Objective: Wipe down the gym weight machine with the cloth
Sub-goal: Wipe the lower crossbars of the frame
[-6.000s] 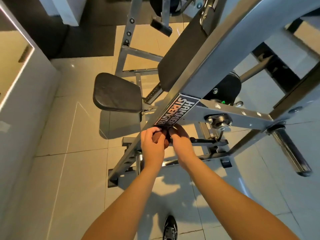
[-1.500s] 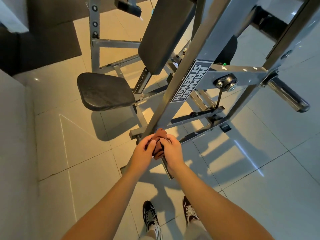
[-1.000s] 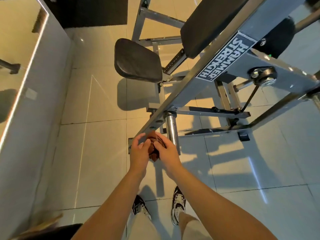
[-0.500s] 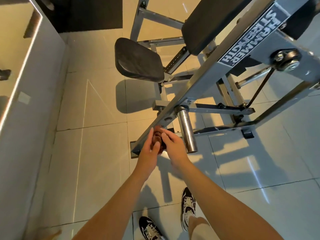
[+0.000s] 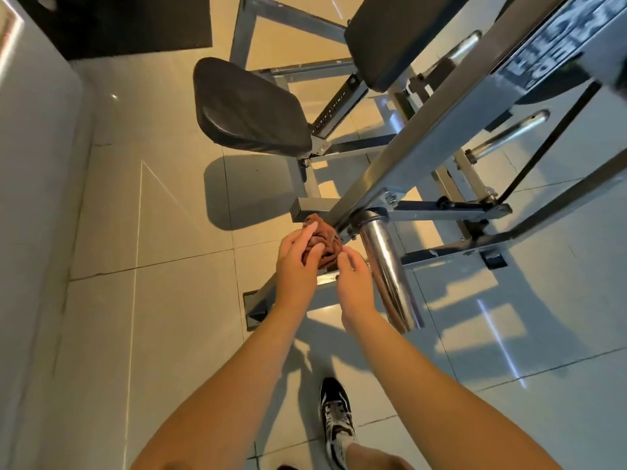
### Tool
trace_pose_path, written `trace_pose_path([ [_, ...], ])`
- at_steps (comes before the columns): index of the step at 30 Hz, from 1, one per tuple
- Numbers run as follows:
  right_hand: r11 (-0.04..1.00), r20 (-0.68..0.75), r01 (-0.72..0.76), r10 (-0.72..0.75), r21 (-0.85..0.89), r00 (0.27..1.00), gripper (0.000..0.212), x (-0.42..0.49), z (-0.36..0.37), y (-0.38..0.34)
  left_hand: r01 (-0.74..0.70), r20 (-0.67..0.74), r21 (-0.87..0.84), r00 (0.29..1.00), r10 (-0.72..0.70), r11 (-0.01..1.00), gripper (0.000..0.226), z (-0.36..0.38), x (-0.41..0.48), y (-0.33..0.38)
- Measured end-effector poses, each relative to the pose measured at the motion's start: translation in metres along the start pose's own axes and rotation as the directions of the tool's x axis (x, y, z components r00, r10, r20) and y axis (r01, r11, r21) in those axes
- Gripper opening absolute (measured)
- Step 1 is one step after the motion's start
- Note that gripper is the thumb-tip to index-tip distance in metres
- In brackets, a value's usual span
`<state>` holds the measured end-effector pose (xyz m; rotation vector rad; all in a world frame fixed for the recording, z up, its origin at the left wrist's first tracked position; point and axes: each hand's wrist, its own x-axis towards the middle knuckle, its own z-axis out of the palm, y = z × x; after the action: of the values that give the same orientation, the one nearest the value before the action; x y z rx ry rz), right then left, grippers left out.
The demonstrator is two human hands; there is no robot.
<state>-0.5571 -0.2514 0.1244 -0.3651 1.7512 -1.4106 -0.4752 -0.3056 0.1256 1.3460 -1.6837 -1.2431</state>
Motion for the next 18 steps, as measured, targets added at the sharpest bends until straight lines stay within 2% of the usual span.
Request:
trace_pose_path([
  [2,0.993,-0.038,-0.069,0.073,0.093,0.997,0.019,0.015,0.003,0.011,-0.043,0.03,-0.016,0.999,0.044,0.999,0.042,0.02,0.016,-0.011],
  [4,0.988,-0.047,-0.1,0.106,0.117,0.993,0.016,0.027,0.006,0.024,-0.057,-0.004,-0.048,0.998,0.056,0.997,0.037,0.034,0.029,-0.021],
  [7,0.996,-0.055,-0.058,0.062,0.07,0.997,0.019,0.037,0.01,0.041,-0.112,-0.082,-0.038,0.991,0.109,0.993,0.026,0.045,0.036,-0.043],
  [10,0.999,-0.075,0.021,-0.019,0.028,0.997,0.021,0.045,0.014,0.057,-0.134,-0.129,-0.026,0.983,0.13,0.991,0.025,0.044,0.033,-0.073],
  [12,0.998,-0.115,0.025,-0.031,-0.053,0.993,0.033,0.05,0.017,0.07,-0.118,-0.125,-0.032,0.986,0.113,0.992,0.025,0.042,0.034,-0.092],
  [13,0.995,-0.132,0.057,-0.069,-0.086,0.989,0.032,0.052,0.018,0.076,-0.106,-0.122,-0.042,0.987,0.101,0.993,0.024,0.04,0.034,-0.098],
  [15,0.973,-0.154,0.195,-0.212,-0.122,0.965,0.017,0.053,0.016,0.082,-0.129,-0.128,-0.063,0.984,0.12,0.99,0.02,0.038,0.037,-0.099],
  [18,0.922,-0.156,0.368,-0.384,-0.124,0.91,0.018,0.053,0.012,0.082,-0.253,-0.137,-0.092,0.961,0.24,0.963,0.019,0.041,0.044,-0.082],
])
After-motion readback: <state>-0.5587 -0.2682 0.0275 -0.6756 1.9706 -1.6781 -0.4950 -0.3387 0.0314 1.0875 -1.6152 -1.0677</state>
